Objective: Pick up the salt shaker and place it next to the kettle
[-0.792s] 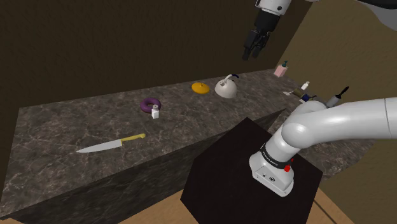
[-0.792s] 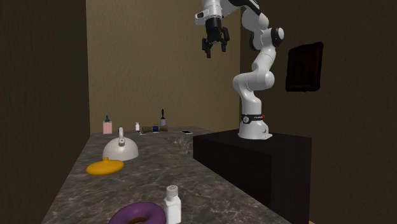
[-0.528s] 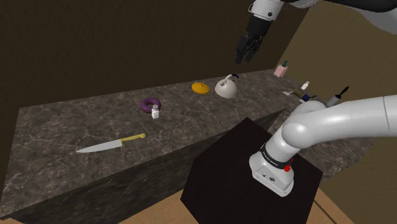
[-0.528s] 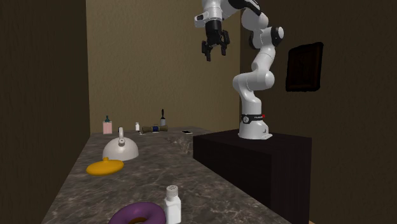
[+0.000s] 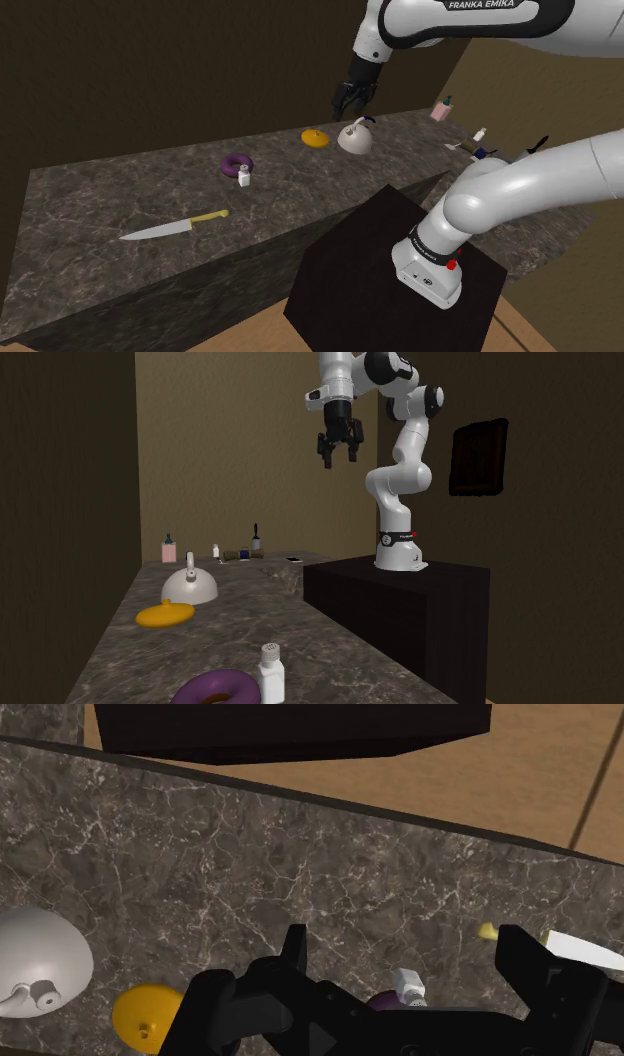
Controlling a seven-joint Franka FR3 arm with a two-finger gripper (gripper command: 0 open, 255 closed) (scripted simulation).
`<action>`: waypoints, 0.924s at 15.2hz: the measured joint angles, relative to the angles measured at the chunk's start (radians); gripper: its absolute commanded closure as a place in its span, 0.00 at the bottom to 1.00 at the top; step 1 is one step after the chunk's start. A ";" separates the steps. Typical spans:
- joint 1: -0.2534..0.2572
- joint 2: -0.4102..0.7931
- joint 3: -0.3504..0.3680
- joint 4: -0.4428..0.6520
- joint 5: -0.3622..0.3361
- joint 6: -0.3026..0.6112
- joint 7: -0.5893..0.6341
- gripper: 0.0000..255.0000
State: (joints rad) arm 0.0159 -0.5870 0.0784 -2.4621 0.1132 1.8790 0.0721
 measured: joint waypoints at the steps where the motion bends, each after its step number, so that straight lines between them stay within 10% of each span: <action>1: -0.001 0.030 0.011 0.001 -0.001 0.032 0.014 0.00; 14: -0.007 0.492 0.169 0.087 -0.103 0.428 0.300 0.00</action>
State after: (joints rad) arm 0.0091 -0.0945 0.2470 -2.3751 0.0105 2.3071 0.3718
